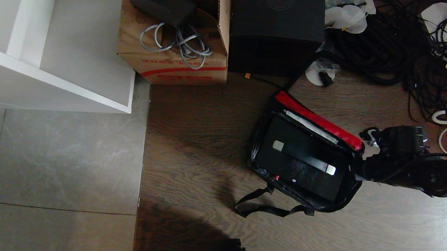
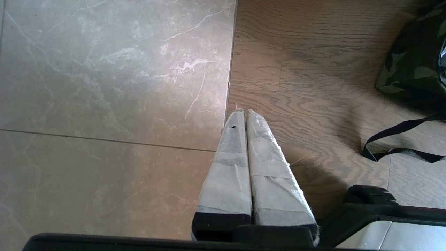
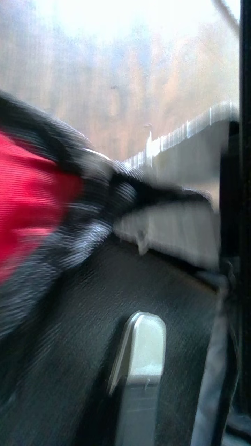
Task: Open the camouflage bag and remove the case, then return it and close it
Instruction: Grip the handle
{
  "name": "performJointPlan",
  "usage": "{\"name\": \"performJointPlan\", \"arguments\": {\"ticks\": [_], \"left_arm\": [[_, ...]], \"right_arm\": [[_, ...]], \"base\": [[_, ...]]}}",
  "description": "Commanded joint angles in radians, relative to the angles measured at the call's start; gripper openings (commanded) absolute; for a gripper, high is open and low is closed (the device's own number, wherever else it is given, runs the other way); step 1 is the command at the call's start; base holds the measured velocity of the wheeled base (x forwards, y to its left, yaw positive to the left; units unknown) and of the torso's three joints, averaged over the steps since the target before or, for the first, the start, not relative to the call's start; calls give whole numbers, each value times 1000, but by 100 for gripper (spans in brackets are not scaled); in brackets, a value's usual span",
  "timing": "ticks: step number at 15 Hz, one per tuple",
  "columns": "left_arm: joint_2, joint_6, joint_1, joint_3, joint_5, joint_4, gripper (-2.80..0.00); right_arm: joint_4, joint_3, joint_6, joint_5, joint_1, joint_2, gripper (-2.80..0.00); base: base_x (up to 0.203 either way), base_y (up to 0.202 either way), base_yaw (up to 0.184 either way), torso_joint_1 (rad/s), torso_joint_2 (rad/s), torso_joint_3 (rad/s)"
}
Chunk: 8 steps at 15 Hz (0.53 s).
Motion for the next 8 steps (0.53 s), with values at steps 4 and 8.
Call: {"name": "performJointPlan", "arguments": {"ticks": [4, 8], "left_arm": [[0, -1, 0, 9, 2, 0, -280], [0, -1, 0, 8, 1, 0, -280]], "right_arm": [[-15, 1, -14, 10, 1, -8, 0], [7, 37, -57, 66, 1, -84, 0]], "base": [[0, 0, 0, 0, 0, 0], [0, 0, 0, 0, 0, 0]]}}
